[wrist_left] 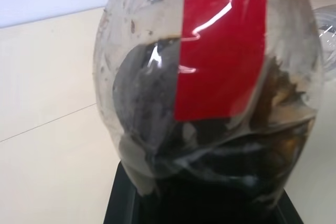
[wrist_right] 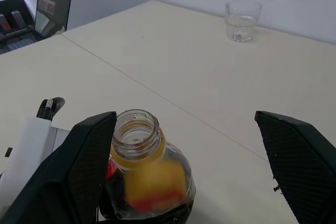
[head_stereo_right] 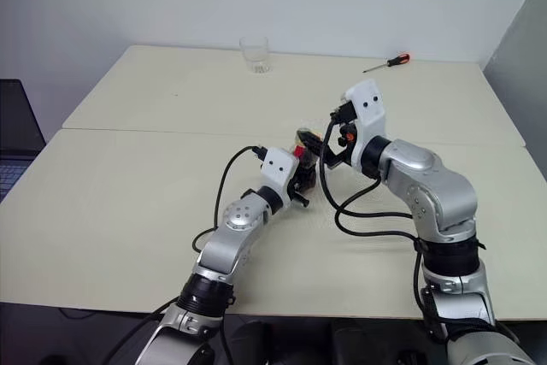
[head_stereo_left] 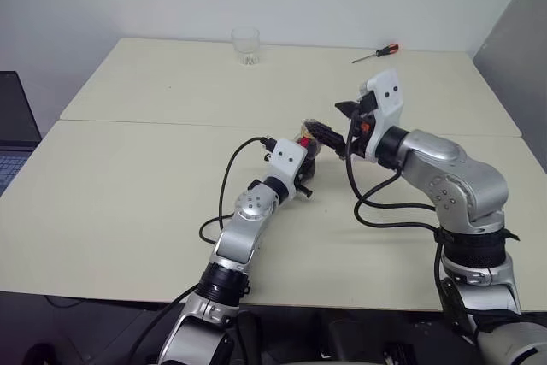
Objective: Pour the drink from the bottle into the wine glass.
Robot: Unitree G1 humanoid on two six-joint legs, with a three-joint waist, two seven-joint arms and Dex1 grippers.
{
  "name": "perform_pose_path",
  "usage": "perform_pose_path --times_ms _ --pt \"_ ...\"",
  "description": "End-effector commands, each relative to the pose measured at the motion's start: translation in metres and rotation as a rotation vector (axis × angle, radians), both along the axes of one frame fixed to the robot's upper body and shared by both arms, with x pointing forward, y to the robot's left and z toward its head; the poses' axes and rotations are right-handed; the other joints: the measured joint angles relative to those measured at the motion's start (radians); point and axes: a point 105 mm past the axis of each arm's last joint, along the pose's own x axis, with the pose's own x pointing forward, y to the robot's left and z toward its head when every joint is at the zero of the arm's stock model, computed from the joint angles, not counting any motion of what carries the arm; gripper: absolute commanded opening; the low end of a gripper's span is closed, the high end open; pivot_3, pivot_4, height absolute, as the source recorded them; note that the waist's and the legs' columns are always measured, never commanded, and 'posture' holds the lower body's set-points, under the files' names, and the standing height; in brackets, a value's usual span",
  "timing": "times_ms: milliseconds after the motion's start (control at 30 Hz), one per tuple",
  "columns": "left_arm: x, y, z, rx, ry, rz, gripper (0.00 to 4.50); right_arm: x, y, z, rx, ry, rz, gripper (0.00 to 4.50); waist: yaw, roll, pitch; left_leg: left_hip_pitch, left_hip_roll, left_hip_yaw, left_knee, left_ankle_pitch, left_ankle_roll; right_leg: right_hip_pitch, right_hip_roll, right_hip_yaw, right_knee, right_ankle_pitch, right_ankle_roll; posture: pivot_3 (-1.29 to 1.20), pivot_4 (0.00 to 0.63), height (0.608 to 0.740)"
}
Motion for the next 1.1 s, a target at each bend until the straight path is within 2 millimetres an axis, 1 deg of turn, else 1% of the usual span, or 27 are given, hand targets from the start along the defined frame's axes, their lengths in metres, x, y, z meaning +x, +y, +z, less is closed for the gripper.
perform_pose_path --times_ms 33,133,200,300,367,433,500,567,700,800,933,1100 --pt "-0.001 -0.004 0.022 -0.032 -0.077 -0.02 0.75 -0.006 -0.003 0.011 0.012 -0.046 0.003 4.5 0.0 0.0 0.0 0.0 0.0 0.0 0.0 0.0 0.0 0.0 0.0 0.0 0.0 0.0 0.0 0.0 0.15 0.74" --pt "-0.001 -0.003 0.022 -0.033 -0.075 -0.016 0.75 -0.006 -0.004 0.01 0.005 -0.046 -0.001 4.5 0.0 0.0 0.0 0.0 0.0 0.0 0.0 0.0 0.0 0.0 0.0 0.0 0.0 0.0 0.0 0.0 0.15 0.74" --pt "0.003 0.003 0.021 -0.048 -0.06 0.016 0.75 -0.005 -0.007 0.011 0.004 -0.049 -0.01 4.5 0.0 0.0 0.0 0.0 0.0 0.0 0.0 0.0 0.0 0.0 0.0 0.0 0.0 0.0 0.0 0.0 0.15 0.74" --pt "0.016 0.022 0.023 -0.077 -0.043 0.094 0.75 -0.003 -0.019 0.013 0.0 -0.058 -0.041 4.5 0.0 0.0 0.0 0.0 0.0 0.0 0.0 0.0 0.0 0.0 0.0 0.0 0.0 0.0 0.0 0.0 0.15 0.74" --pt "0.025 0.035 0.026 -0.072 -0.057 0.141 0.75 -0.001 -0.027 0.014 0.0 -0.061 -0.068 4.5 0.001 0.0 0.0 0.0 0.0 0.0 0.0 0.0 0.0 0.0 0.0 0.0 0.0 -0.001 0.001 0.0 0.15 0.74" --pt "0.036 0.053 0.028 -0.085 -0.048 0.209 0.75 0.0 -0.035 0.013 -0.005 -0.06 -0.092 4.5 0.0 0.0 0.0 0.0 0.0 0.0 0.0 0.0 0.0 0.0 0.0 0.0 0.0 -0.001 0.002 0.0 0.15 0.74" --pt "0.046 0.078 0.028 -0.095 -0.042 0.294 0.75 0.001 -0.041 0.012 -0.011 -0.058 -0.111 4.5 -0.002 0.0 0.0 0.0 0.0 0.0 0.0 0.0 0.0 0.0 0.0 0.0 0.0 -0.001 0.002 0.0 0.15 0.74" --pt "0.052 0.1 0.027 -0.075 -0.05 0.353 0.75 0.0 -0.044 0.011 -0.012 -0.055 -0.123 4.5 -0.002 0.0 0.0 0.0 0.0 0.0 0.0 0.0 0.0 0.0 0.001 0.0 0.0 -0.001 0.002 0.0 0.15 0.74" --pt "0.058 0.131 0.024 -0.069 -0.05 0.444 0.75 -0.002 -0.045 0.008 -0.01 -0.048 -0.131 4.5 0.0 0.0 0.0 0.0 0.001 0.0 -0.001 0.0 0.0 0.0 0.001 0.0 0.0 0.0 0.0 0.0 0.15 0.74" --pt "0.059 0.15 0.023 -0.062 -0.057 0.502 0.75 -0.003 -0.046 0.005 -0.007 -0.042 -0.136 4.5 0.002 0.0 0.0 0.0 0.0 0.0 0.0 0.0 0.0 0.0 -0.001 -0.001 0.0 0.0 0.0 0.0 0.15 0.74" --pt "0.058 0.165 0.021 -0.052 -0.053 0.549 0.75 -0.003 -0.046 0.004 -0.008 -0.038 -0.137 4.5 0.001 0.0 0.0 0.0 0.0 0.001 0.0 0.0 0.0 0.0 -0.001 0.0 0.0 0.0 0.0 0.0 0.15 0.74" --pt "0.057 0.18 0.022 -0.075 -0.055 0.6 0.75 -0.003 -0.046 0.002 -0.012 -0.03 -0.137 4.5 0.0 0.0 0.0 0.0 0.0 0.0 0.0 0.0 0.0 0.0 0.0 -0.001 0.0 0.0 0.0 0.0 0.15 0.74"
